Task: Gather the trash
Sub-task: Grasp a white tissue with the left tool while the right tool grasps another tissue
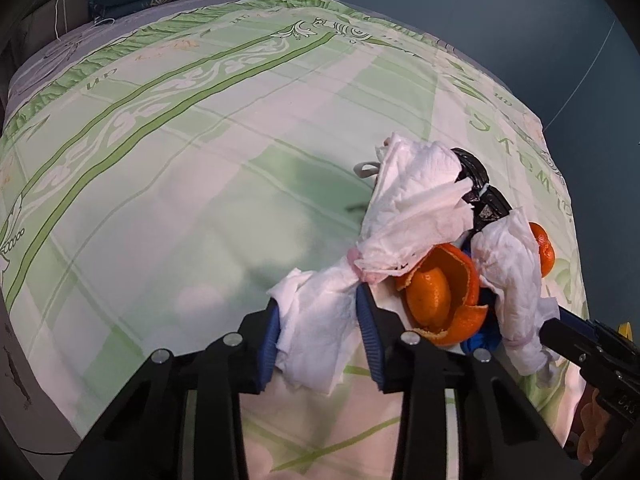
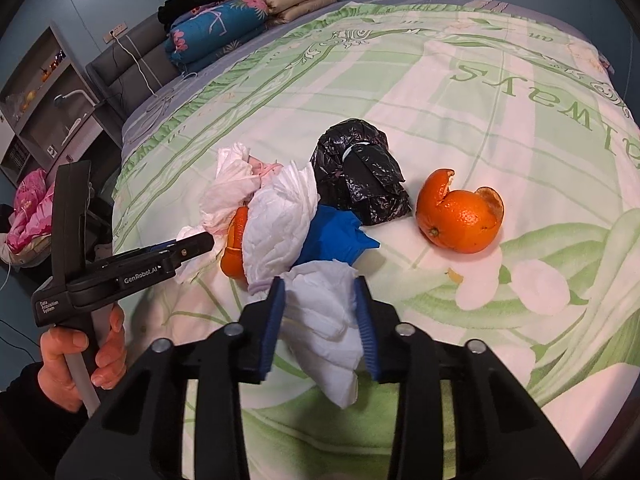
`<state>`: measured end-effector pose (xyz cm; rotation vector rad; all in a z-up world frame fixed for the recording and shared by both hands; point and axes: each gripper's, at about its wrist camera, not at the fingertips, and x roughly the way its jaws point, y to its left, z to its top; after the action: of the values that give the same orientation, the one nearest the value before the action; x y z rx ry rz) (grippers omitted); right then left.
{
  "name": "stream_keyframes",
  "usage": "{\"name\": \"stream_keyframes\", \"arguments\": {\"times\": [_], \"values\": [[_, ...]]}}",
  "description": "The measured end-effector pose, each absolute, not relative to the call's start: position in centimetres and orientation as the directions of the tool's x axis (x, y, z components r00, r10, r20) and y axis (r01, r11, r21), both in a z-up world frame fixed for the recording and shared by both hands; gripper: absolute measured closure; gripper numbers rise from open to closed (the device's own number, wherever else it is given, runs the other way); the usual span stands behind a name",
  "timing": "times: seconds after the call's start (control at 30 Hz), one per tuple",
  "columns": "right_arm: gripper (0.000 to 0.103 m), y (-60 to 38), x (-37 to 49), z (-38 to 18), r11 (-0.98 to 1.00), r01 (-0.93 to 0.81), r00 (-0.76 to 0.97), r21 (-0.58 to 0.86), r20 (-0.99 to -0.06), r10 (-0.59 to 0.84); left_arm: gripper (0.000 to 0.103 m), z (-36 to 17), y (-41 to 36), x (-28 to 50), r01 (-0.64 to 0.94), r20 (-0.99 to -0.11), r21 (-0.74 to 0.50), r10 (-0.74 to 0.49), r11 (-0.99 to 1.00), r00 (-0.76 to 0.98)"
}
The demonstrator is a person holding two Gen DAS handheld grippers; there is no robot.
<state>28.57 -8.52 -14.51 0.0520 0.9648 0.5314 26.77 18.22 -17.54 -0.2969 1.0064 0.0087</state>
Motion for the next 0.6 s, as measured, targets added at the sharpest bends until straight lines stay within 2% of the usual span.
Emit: {"name": "stream_keyframes", "arguments": {"times": [0.13, 0.27, 0.6], "values": [[0.084, -8.5, 28.5, -14.6, 0.873, -0.401, 0.446, 0.279, -0.773, 0.452, 0.082, -17.4, 18.5, 26.7, -0.157, -0.835, -0.265, -0.145, 0.951, 0.531], [0.095, -8.6, 28.2, -14.4, 0.871, -0.407, 0.452, 0.273, -0.769, 0.452, 0.086, -17.2, 18.7, 26.4, -0.161, -0.834, -0.274, -0.15, 0.948, 0.531], [0.1, -9.4, 26.5, -12.9, 0.854, -0.429, 0.454, 0.295, -0.747, 0.486, 0.09, -16.1, 19.1, 25.2, -0.177, -0.821, -0.299, -0.158, 0.938, 0.548]]}}
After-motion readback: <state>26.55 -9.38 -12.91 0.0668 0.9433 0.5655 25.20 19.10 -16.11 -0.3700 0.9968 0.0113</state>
